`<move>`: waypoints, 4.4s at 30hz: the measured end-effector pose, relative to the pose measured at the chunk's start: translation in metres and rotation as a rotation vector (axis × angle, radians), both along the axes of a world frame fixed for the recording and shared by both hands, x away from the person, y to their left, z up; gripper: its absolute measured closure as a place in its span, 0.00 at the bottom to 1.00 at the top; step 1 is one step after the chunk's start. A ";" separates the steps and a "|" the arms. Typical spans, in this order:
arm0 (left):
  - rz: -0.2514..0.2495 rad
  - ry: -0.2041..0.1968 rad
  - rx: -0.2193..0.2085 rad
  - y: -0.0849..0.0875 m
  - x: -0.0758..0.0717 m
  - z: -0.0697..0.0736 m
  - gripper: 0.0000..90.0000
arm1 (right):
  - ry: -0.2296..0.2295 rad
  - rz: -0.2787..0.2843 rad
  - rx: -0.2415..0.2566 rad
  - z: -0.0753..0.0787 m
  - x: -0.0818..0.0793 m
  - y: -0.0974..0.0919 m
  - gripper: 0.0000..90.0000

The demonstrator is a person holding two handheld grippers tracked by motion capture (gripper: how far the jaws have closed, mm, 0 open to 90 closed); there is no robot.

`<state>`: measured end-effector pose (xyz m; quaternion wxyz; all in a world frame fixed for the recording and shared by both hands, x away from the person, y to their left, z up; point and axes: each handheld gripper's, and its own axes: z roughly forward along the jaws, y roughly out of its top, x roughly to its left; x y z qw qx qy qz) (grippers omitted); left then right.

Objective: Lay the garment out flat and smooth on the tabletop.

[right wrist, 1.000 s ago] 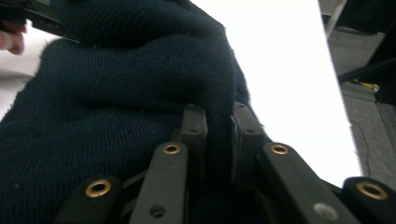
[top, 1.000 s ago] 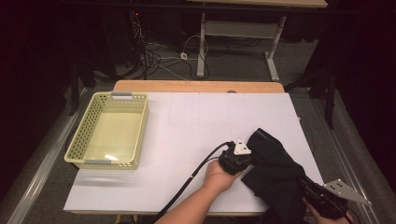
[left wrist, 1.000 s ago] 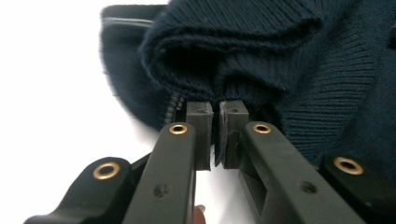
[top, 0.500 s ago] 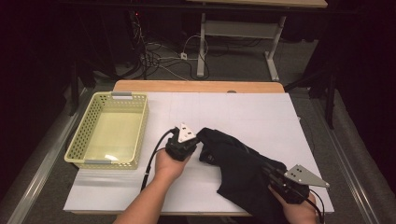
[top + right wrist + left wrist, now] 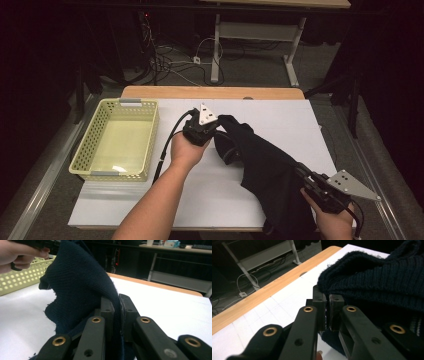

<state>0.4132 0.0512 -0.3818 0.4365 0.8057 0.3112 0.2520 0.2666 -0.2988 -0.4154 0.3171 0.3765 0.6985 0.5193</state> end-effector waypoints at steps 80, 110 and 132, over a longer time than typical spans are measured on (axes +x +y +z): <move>-0.446 0.251 -0.087 -0.163 -0.106 -0.079 0.34 | 0.207 -0.081 -0.024 -0.037 -0.050 -0.073 0.86; 0.073 0.233 -0.017 0.083 -0.080 -0.089 0.93 | 0.248 -0.084 -0.038 -0.050 -0.043 -0.068 0.86; -0.035 0.256 -0.213 0.107 -0.106 -0.089 0.29 | 0.281 -0.025 -0.101 -0.037 0.025 0.014 0.41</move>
